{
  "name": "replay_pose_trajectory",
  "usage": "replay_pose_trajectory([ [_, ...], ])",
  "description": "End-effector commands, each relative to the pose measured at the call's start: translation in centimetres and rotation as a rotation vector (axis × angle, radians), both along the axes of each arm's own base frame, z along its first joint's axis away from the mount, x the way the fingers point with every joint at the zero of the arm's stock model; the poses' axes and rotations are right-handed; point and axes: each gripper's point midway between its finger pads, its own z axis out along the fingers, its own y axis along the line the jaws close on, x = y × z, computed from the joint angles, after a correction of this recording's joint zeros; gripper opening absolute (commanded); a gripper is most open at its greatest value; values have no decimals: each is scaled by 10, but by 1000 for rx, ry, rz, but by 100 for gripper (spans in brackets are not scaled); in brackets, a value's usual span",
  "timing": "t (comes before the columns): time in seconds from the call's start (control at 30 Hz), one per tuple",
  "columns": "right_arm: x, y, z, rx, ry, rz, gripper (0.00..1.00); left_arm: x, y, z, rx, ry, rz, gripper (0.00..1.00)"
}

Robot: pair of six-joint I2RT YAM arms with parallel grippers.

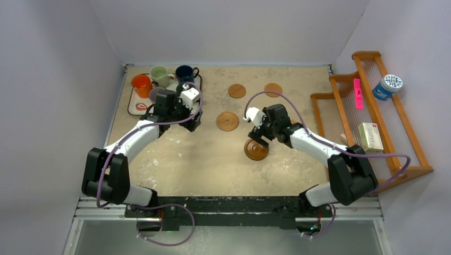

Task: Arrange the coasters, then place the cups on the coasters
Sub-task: Move the coaster to the center of the board.

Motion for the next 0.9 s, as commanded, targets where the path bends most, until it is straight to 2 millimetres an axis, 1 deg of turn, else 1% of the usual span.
replay_pose_trajectory([
  [0.0,-26,2,-7,-24,28,98,99,8,1,24,-22,-98,3,100],
  [0.13,-36,6,-18,-28,48,131,99,7,1,26,-26,-102,2,100],
  [0.27,-41,13,-29,-34,71,153,99,6,1,23,-25,-100,3,100],
  [0.43,-47,17,-35,-51,86,180,99,5,1,22,-25,-100,-1,100],
  [0.53,-53,16,-38,-67,103,201,99,5,1,22,-26,-101,-3,100],
  [0.77,-76,7,-46,-118,163,256,99,5,1,23,-29,-103,-8,100],
  [0.87,-83,5,-47,-125,176,266,99,4,0,23,-31,-104,-11,100],
])
